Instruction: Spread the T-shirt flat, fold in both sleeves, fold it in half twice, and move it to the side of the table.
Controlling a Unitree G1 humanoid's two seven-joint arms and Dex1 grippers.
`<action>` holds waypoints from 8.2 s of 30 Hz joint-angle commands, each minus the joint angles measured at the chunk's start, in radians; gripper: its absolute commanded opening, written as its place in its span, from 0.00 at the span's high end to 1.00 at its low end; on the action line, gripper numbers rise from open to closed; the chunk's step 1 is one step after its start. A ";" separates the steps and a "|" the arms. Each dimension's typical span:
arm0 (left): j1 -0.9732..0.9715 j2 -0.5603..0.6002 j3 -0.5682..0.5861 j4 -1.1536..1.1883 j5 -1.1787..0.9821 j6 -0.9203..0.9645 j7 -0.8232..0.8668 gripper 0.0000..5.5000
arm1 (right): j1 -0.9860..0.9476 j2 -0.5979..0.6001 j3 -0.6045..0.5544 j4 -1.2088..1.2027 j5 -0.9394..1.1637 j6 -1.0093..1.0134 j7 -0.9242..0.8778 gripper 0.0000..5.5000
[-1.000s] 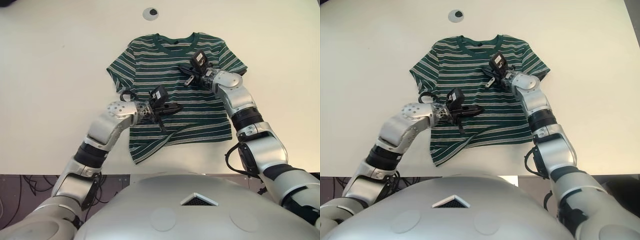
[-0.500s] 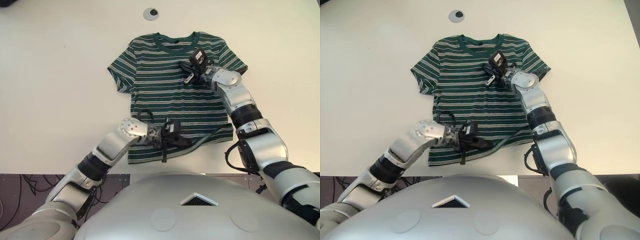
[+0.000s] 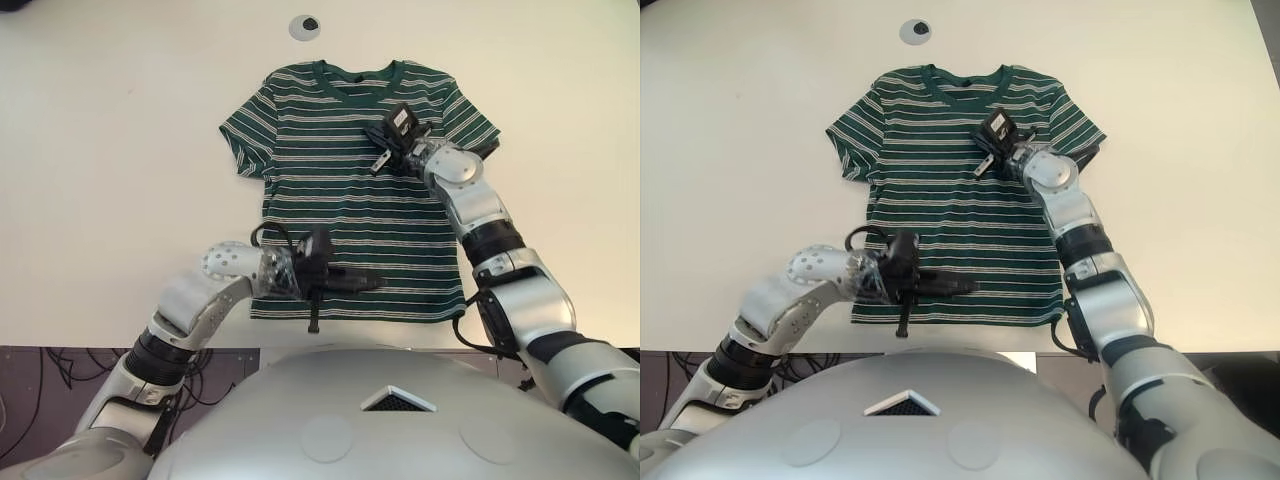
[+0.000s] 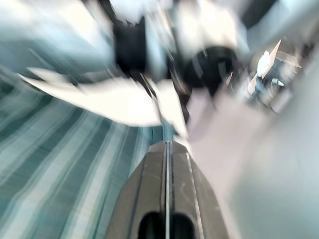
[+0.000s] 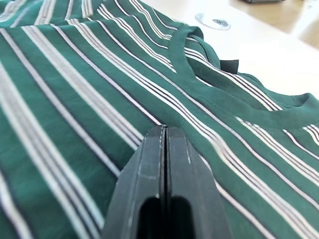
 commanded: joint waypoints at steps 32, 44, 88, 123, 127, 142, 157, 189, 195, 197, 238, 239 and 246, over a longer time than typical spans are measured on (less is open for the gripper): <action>-0.446 -0.069 0.414 1.001 0.355 -0.153 0.354 0.56 | 0.471 -0.001 0.054 -0.639 -0.244 -0.219 -0.256 1.00; -0.386 -0.077 0.416 0.858 0.353 -0.141 0.338 0.86 | 0.482 -0.010 0.042 -0.639 -0.248 -0.216 -0.253 1.00; -0.357 -0.315 0.226 0.796 0.479 -0.339 0.405 0.64 | 0.245 -0.111 -0.537 -0.260 0.223 0.255 -0.263 0.66; -0.063 -0.210 0.170 0.434 0.535 -0.585 0.346 0.67 | 0.303 -0.103 -0.525 -0.335 0.398 0.447 -0.014 1.00; -0.031 -0.181 0.118 0.373 0.538 -0.486 0.306 0.78 | 0.318 -0.089 -0.515 -0.449 0.413 0.451 -0.021 1.00; 0.040 -0.099 -0.111 0.366 0.601 -0.469 0.138 0.99 | 0.214 0.000 -0.284 -0.555 0.329 0.513 -0.074 1.00; 0.039 -0.104 -0.129 0.392 0.624 -0.507 0.172 1.00 | 0.185 0.068 -0.209 -0.451 0.305 0.500 -0.033 0.74; 0.329 0.510 0.409 0.419 0.601 -0.965 -0.259 0.57 | 1.210 -0.576 -0.534 -1.062 -0.082 -0.185 0.469 0.25; 0.423 0.501 0.353 0.337 0.659 -1.019 -0.216 0.57 | 1.287 -0.583 -0.527 -1.081 -0.123 -0.204 0.470 0.25; 0.426 0.489 0.309 0.309 0.675 -1.036 -0.205 0.57 | 1.274 -0.565 -0.473 -1.077 -0.144 -0.209 0.456 0.25; 0.273 0.651 0.124 0.100 0.154 -0.702 -0.327 1.00 | 1.303 -0.692 -0.350 -1.184 0.253 0.010 0.492 1.00; 0.285 0.656 0.136 0.089 0.133 -0.674 -0.337 1.00 | 1.308 -0.691 -0.362 -1.199 0.282 0.030 0.503 1.00; 0.435 0.746 0.248 0.033 -0.016 -0.480 -0.493 1.00 | 1.382 -0.710 -0.439 -1.288 0.420 0.121 0.618 1.00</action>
